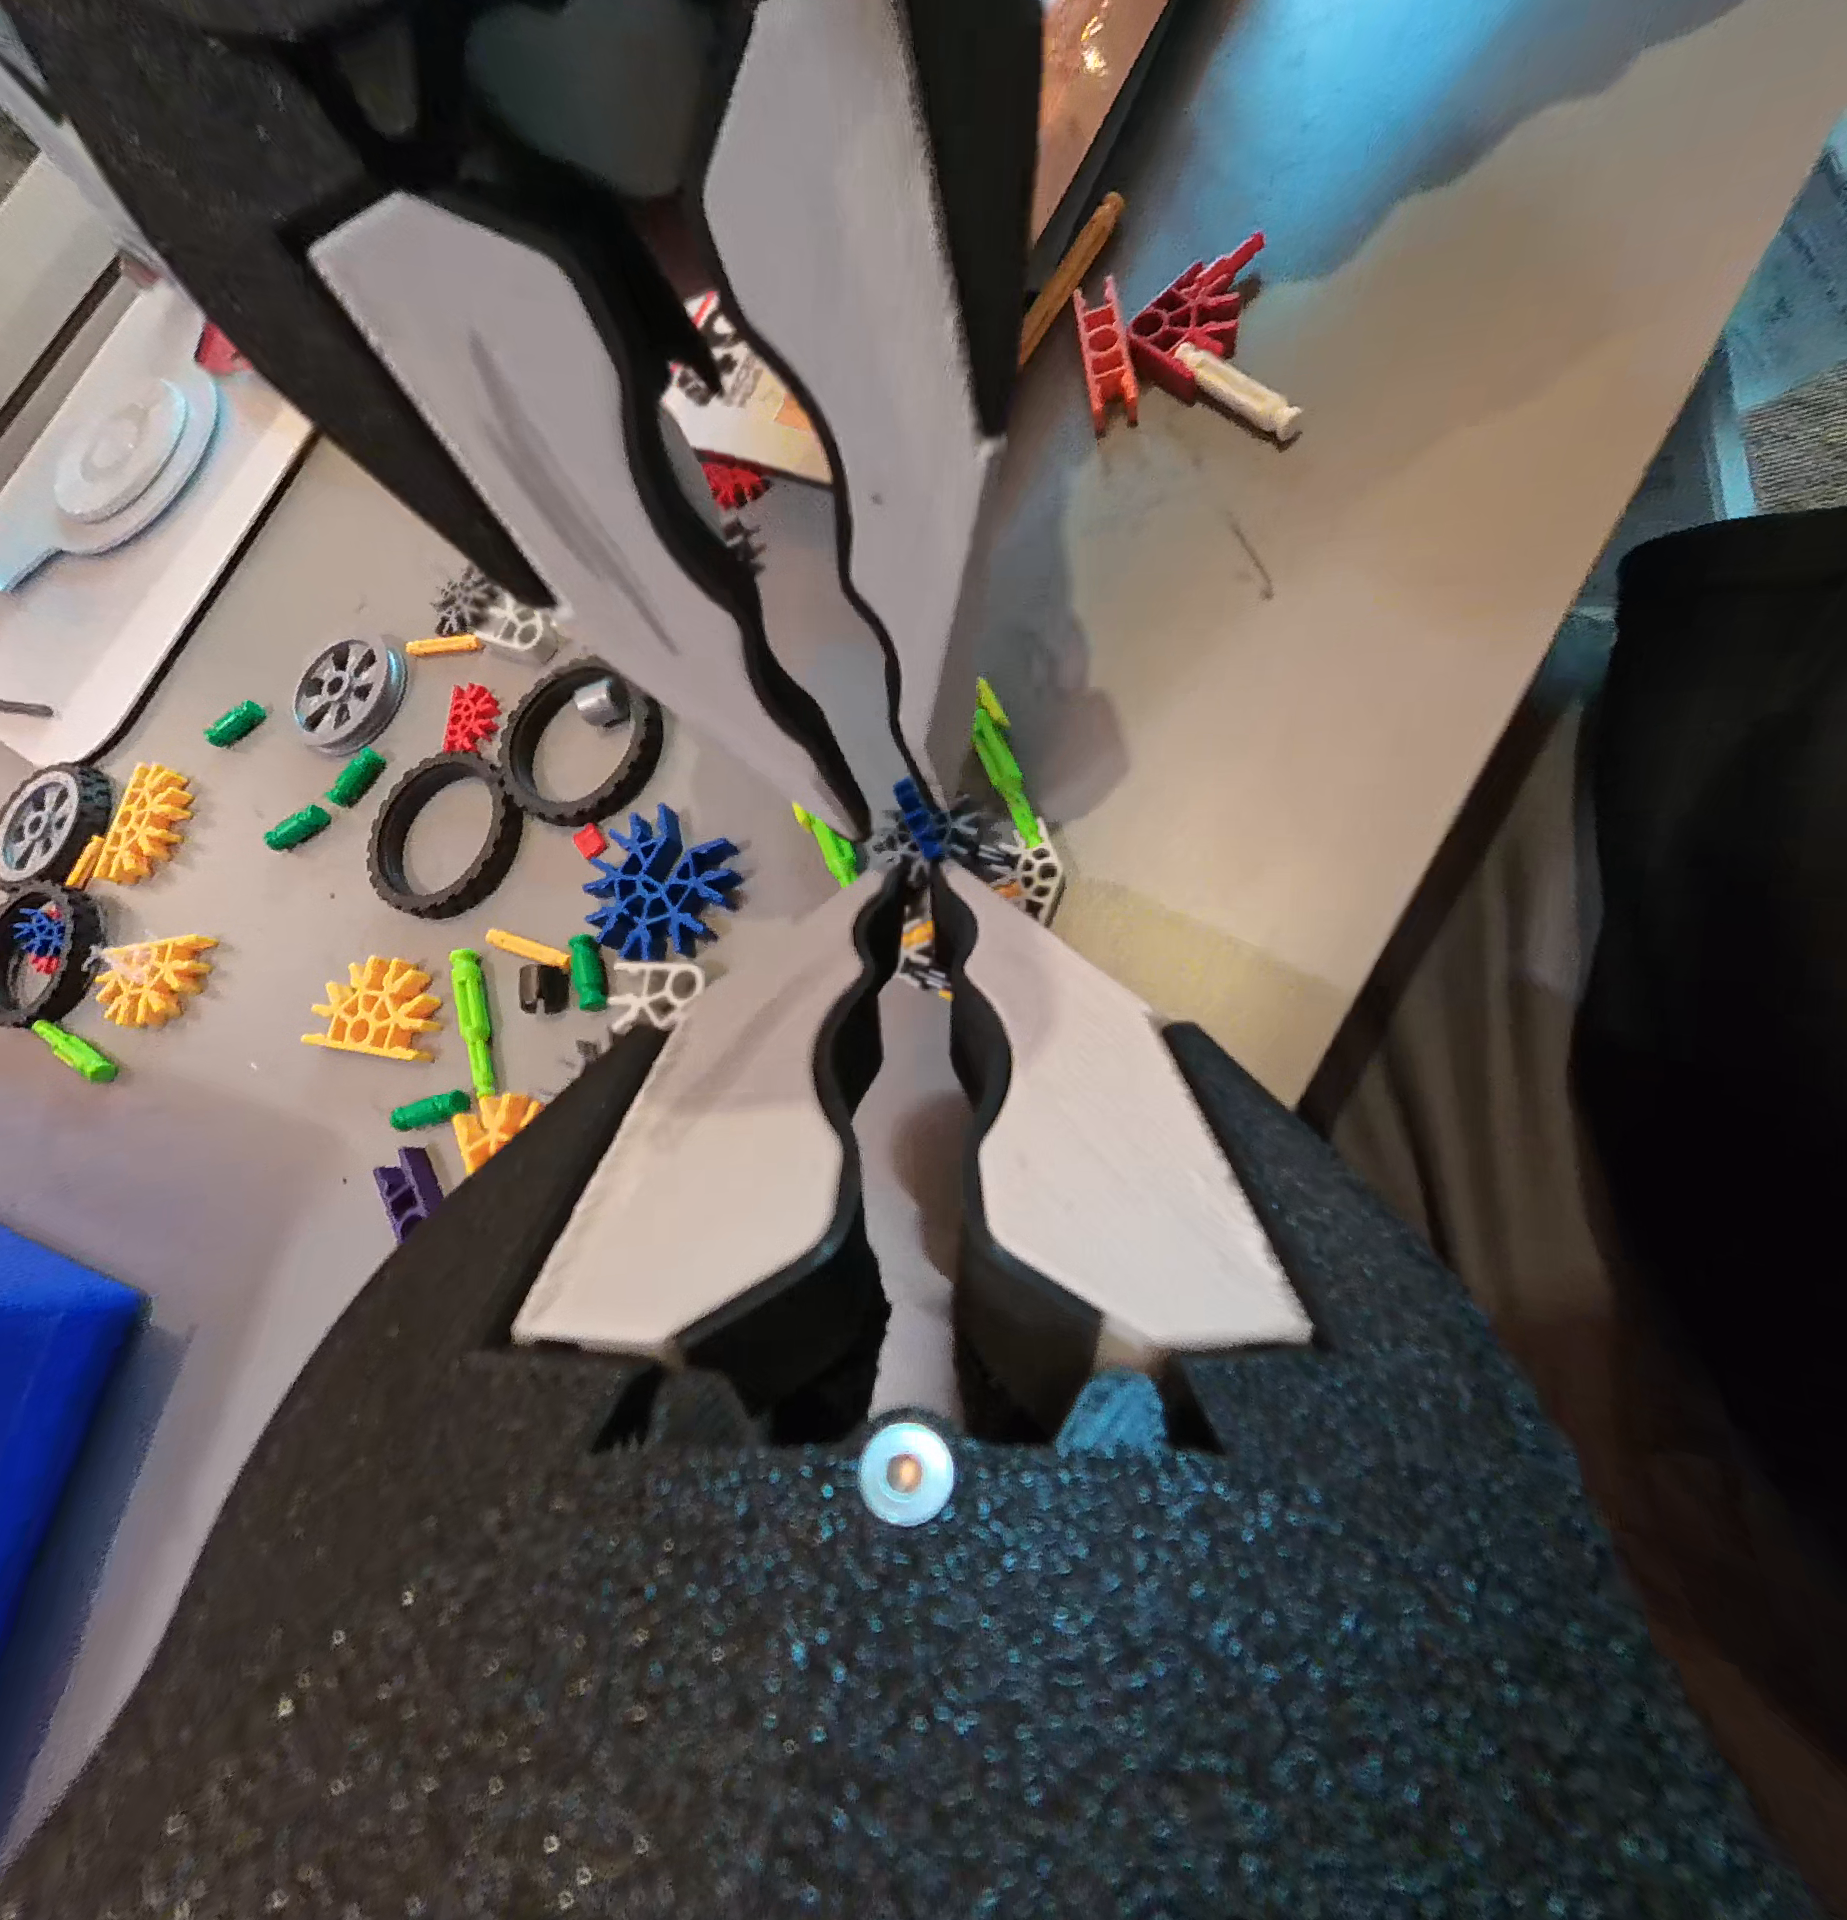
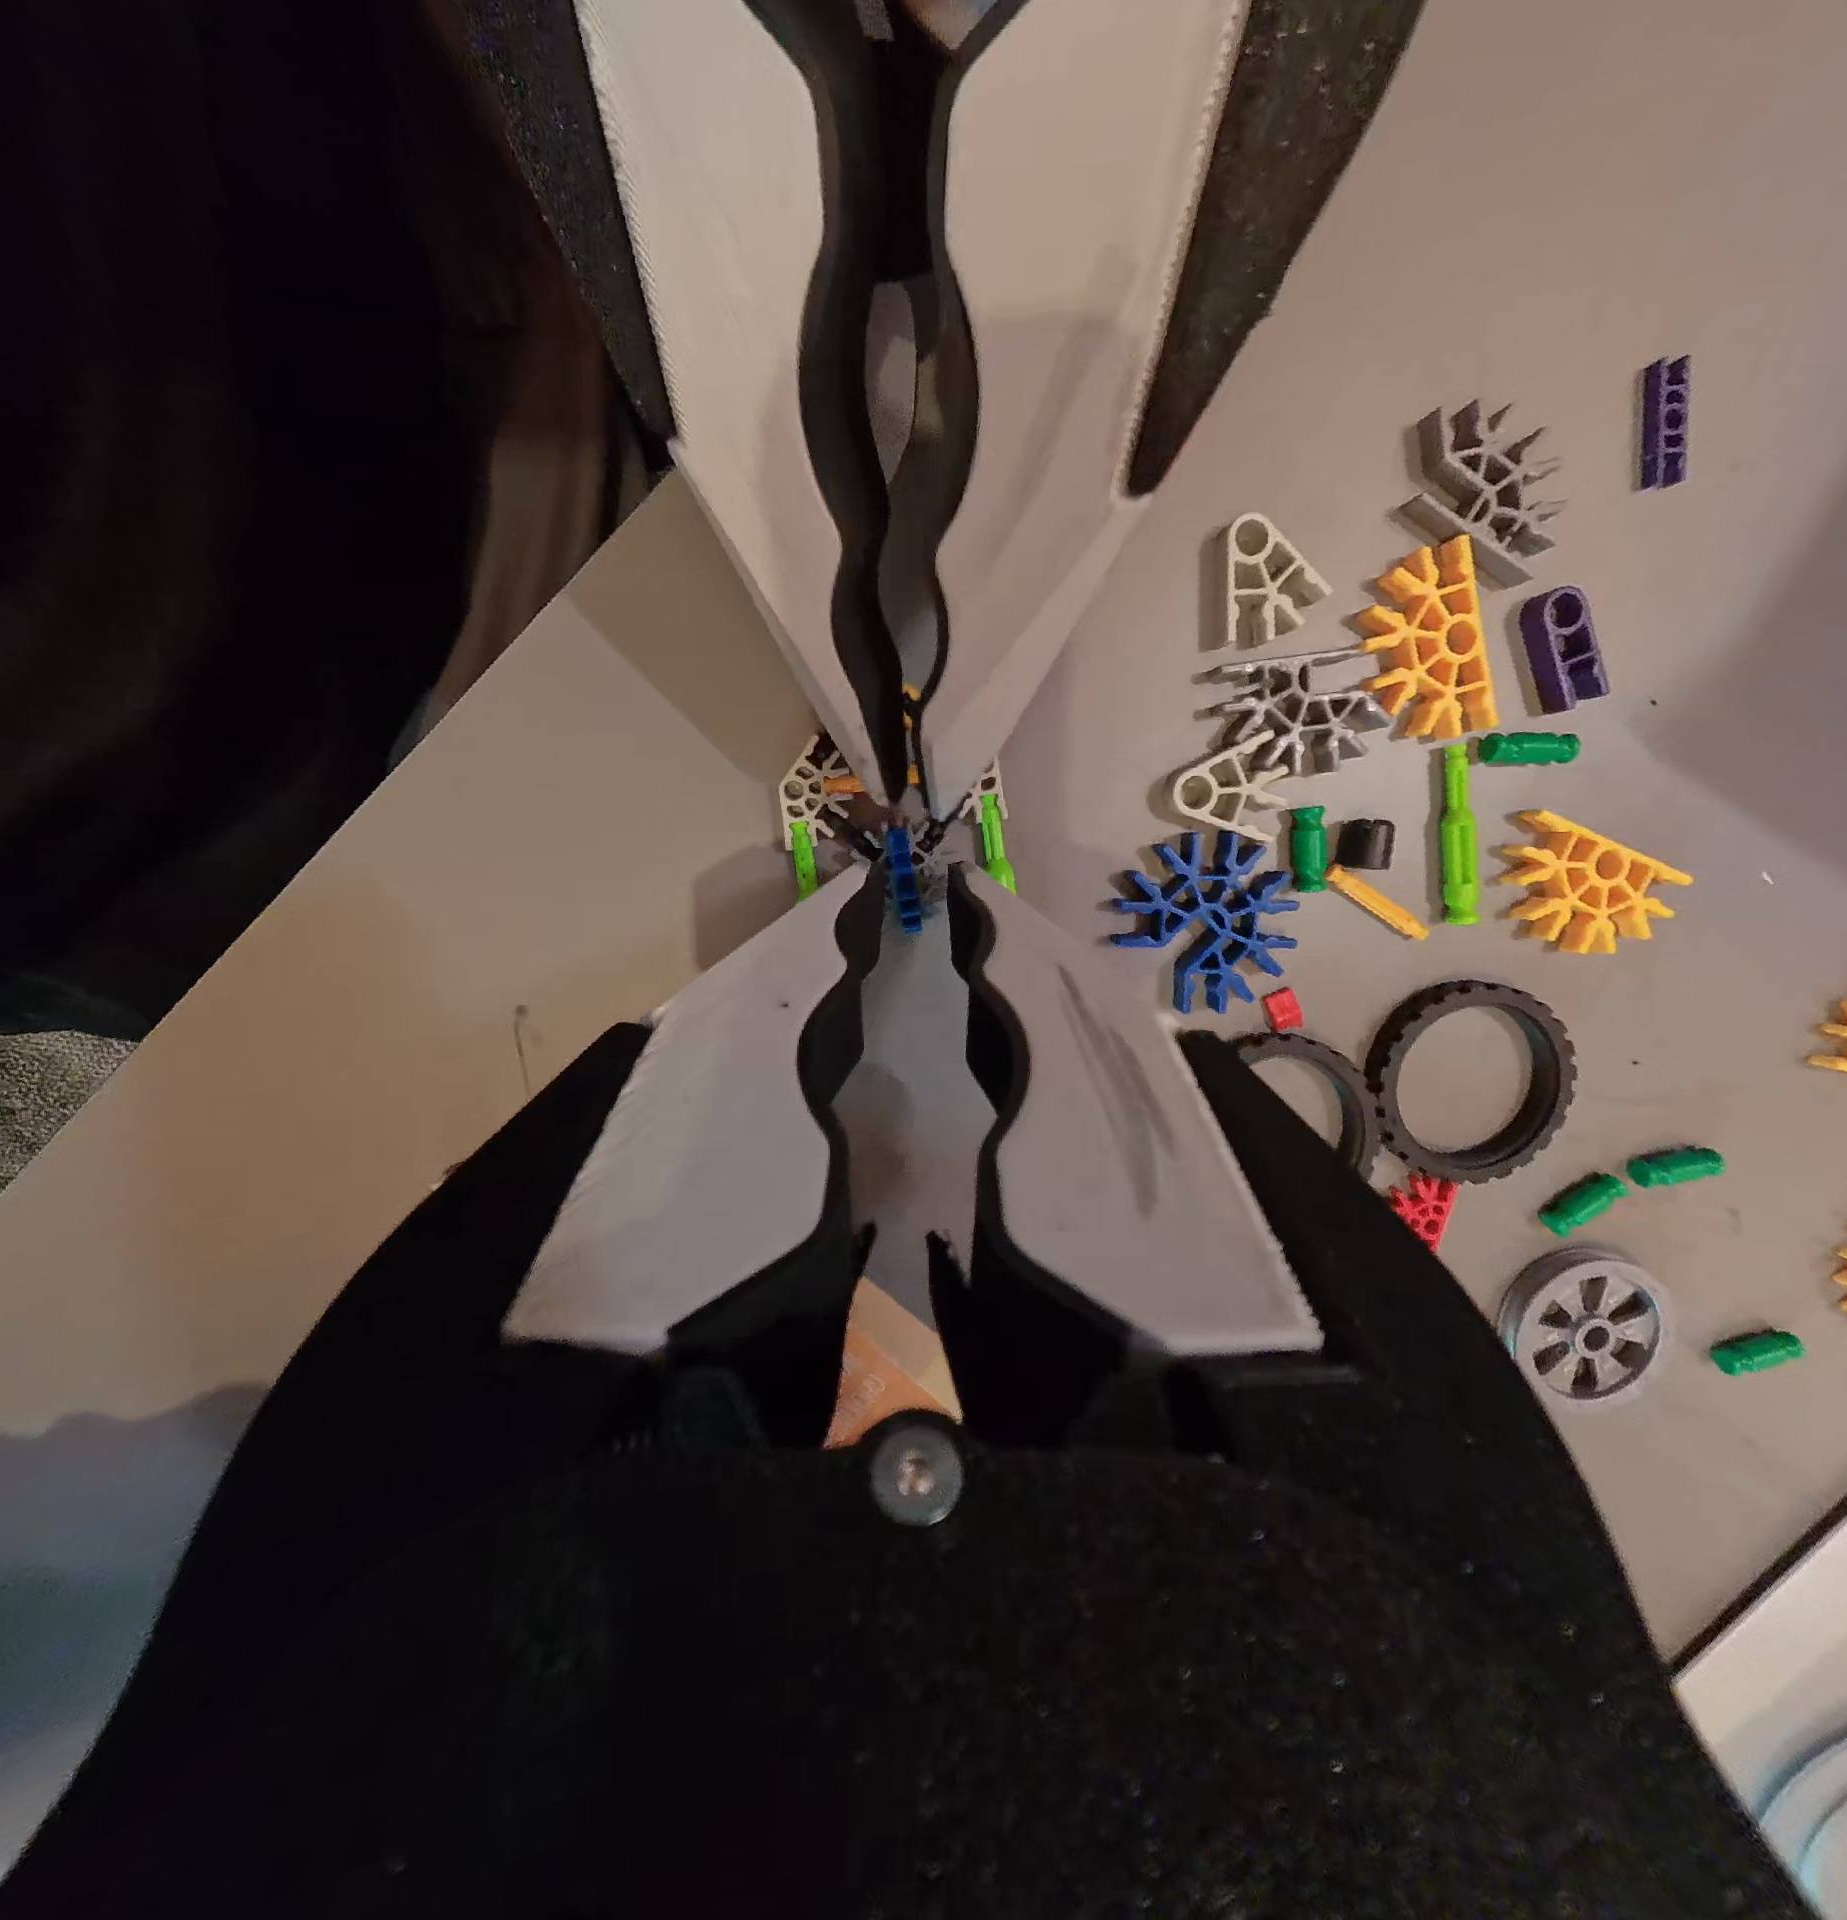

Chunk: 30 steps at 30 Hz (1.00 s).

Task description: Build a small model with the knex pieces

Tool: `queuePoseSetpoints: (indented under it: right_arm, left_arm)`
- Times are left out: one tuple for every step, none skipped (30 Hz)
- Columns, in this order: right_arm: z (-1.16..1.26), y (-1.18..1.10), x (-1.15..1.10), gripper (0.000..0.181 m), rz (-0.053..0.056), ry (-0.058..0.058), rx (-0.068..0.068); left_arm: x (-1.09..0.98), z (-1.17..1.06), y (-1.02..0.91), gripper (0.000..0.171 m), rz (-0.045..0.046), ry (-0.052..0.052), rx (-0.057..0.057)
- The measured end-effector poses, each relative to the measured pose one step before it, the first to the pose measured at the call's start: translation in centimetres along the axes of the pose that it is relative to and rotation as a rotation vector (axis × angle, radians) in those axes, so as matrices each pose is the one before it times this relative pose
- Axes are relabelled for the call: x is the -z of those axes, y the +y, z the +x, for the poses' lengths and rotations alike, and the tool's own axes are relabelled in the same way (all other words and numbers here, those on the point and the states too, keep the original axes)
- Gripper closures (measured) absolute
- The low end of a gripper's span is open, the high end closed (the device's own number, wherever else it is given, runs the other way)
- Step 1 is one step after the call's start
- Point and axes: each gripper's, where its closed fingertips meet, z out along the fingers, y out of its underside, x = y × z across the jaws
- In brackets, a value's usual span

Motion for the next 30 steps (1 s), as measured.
queuePoseSetpoints:
  right_arm:
    - [0.007,0.068,-0.187,0.171,-0.0074,-0.0026,0.0019]
    - [-0.038,0.074,-0.180,0.171,-0.0081,-0.0037,0.0034]
    - [-0.062,0.104,-0.187,0.171,-0.0093,-0.0055,0.0019]
    - [0.008,-0.041,-0.118,0.172,0.0005,-0.0011,0.0006]
    - [-0.041,-0.099,-0.058,0.172,0.0031,-0.0037,-0.0009]
    - [-0.028,-0.060,-0.025,0.172,-0.0001,-0.0012,0.0018]
    - [-0.004,-0.002,-0.007,0.172,-0.0050,-0.0010,0.0010]
    - [-0.003,0.028,-0.015,0.172,-0.0070,-0.0021,-0.0007]
    - [-0.018,0.010,0.000,0.172,-0.0060,-0.0022,0.0000]
    - [0.001,0.008,-0.021,0.173,-0.0068,-0.0013,0.0003]
    - [-0.017,0.008,-0.027,0.173,-0.0087,-0.0001,0.0006]
    - [-0.040,-0.012,-0.012,0.173,-0.0083,-0.0008,0.0017]
    - [-0.052,-0.002,-0.009,0.173,-0.0075,-0.0033,-0.0002]
    - [-0.028,0.007,-0.006,0.173,-0.0067,-0.0018,0.0012]
    - [-0.022,0.002,-0.013,0.174,-0.0036,-0.0016,0.0019]
    - [-0.021,0.003,-0.004,0.174,-0.0040,-0.0038,-0.0024]
    - [-0.024,-0.007,0.001,0.174,-0.0065,-0.0007,0.0010]
    - [-0.013,-0.017,-0.007,0.175,-0.0086,0.0009,0.0051]
    - [-0.024,-0.013,-0.016,0.175,-0.0088,-0.0014,-0.0005]
    - [-0.018,0.012,-0.004,0.175,-0.0099,-0.0013,-0.0001]
    - [-0.031,-0.022,-0.005,0.176,-0.0090,-0.0026,0.0025]
    - [-0.013,-0.014,-0.012,0.176,-0.0058,-0.0057,-0.0020]
    - [-0.022,-0.001,-0.008,0.176,-0.0053,-0.0070,0.0001]
    - [-0.007,-0.009,-0.014,0.176,-0.0042,-0.0096,-0.0015]
    - [-0.017,-0.030,-0.016,0.176,-0.0013,-0.0115,-0.0042]
    - [-0.008,-0.026,-0.006,0.177,-0.0035,-0.0108,-0.0020]
    - [-0.025,-0.019,-0.005,0.177,-0.0062,-0.0109,-0.0005]
    - [-0.006,-0.014,-0.011,0.177,-0.0069,-0.0076,-0.0014]
    - [0.010,-0.024,-0.010,0.178,-0.0046,-0.0045,-0.0016]
    - [0.021,-0.120,-0.031,0.181,0.0012,-0.0062,-0.0035]
  left_arm:
    - [-0.126,-0.161,0.101,0.169,-0.00956,-0.0079,0.0016]
    - [-0.063,0.021,0.079,0.168,-0.00530,0.0020,-0.0023]
    - [-0.042,0.032,0.003,0.169,-0.00017,0.0018,0.0001]
    - [-0.034,0.035,0.031,0.169,-0.00219,0.0018,0.0024]
    - [-0.044,0.057,0.149,0.170,-0.00708,0.0029,0.0005]
    - [-0.060,0.018,0.115,0.169,-0.00416,-0.0003,-0.0028]
    - [-0.069,-0.039,0.096,0.169,-0.00228,-0.0030,0.0004]
    - [-0.066,0.027,0.062,0.169,-0.00090,0.0016,0.0015]
    - [0.004,0.042,0.041,0.170,-0.00211,0.0032,0.0022]
    - [-0.015,0.030,0.041,0.170,-0.00231,0.0002,-0.0028]
    - [-0.052,0.007,0.100,0.170,-0.00689,-0.0035,-0.0067]
    - [-0.020,0.032,-0.022,0.170,-0.00057,-0.0048,-0.0112]
    - [-0.020,0.089,-0.011,0.171,-0.00083,0.0013,-0.0074]
    - [-0.021,0.138,0.007,0.171,-0.00050,0.0051,-0.0101]
    - [0.011,0.002,0.008,0.171,-0.00189,-0.0015,-0.0102]
    - [-0.007,0.006,0.005,0.171,-0.00326,0.0006,-0.0079]
    - [0.000,0.008,0.014,0.171,-0.00404,0.0019,-0.0067]
    - [0.000,0.005,0.004,0.171,-0.00489,0.0002,-0.0118]
    - [-0.008,0.008,0.006,0.171,-0.00619,-0.0004,-0.0134]
    - [0.003,0.007,0.014,0.171,-0.00691,0.0011,-0.0060]
    - [-0.006,0.008,0.007,0.171,-0.00523,0.0053,0.0015]
    - [0.007,-0.006,0.008,0.171,-0.00220,0.0066,-0.0010]
    - [-0.006,0.003,-0.002,0.171,-0.00262,0.0037,-0.0061]
    - [-0.015,0.001,0.000,0.171,-0.00513,0.0014,-0.0066]
    - [-0.001,0.000,0.023,0.171,-0.00770,-0.0001,-0.0094]
    - [-0.009,-0.001,0.014,0.171,-0.00746,0.0006,-0.0101]
    - [-0.020,-0.009,0.005,0.171,-0.00641,-0.0002,-0.0067]
    - [0.001,0.000,0.019,0.171,-0.00725,0.0025,0.0013]
    - [-0.006,0.013,0.017,0.171,-0.00667,0.0005,-0.0098]
    - [-0.017,0.088,-0.013,0.171,-0.00661,0.0017,-0.0161]
